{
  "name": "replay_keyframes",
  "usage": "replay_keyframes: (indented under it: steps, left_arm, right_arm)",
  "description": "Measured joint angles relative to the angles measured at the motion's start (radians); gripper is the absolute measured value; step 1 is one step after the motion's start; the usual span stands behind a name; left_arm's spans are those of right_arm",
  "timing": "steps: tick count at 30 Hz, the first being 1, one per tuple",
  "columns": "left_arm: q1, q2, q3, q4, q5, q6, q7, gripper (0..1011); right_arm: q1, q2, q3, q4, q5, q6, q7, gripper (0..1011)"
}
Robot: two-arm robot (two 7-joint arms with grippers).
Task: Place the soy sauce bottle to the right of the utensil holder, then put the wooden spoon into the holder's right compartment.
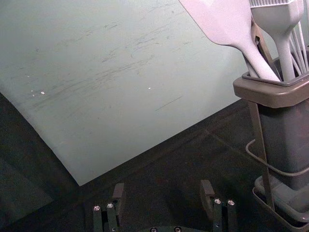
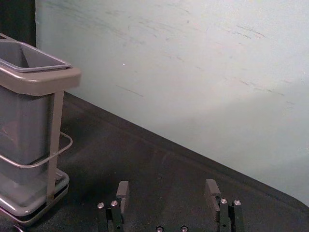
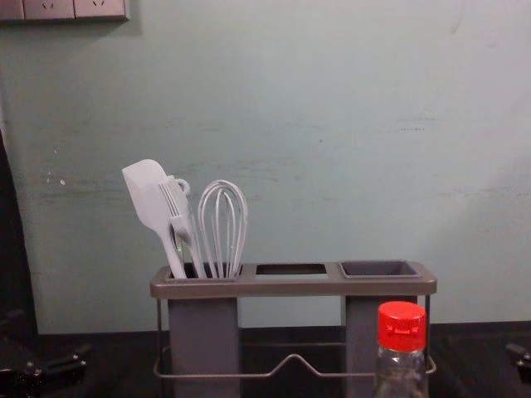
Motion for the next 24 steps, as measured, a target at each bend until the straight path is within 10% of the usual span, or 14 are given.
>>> replay_keyframes:
  steps: [24]
  left_arm:
    - [0.0, 0.0, 0.0, 0.0, 0.0, 0.0, 0.0, 1012]
  right_arm:
    - [0.0, 0.0, 0.0, 0.0, 0.0, 0.0, 0.0, 1002]
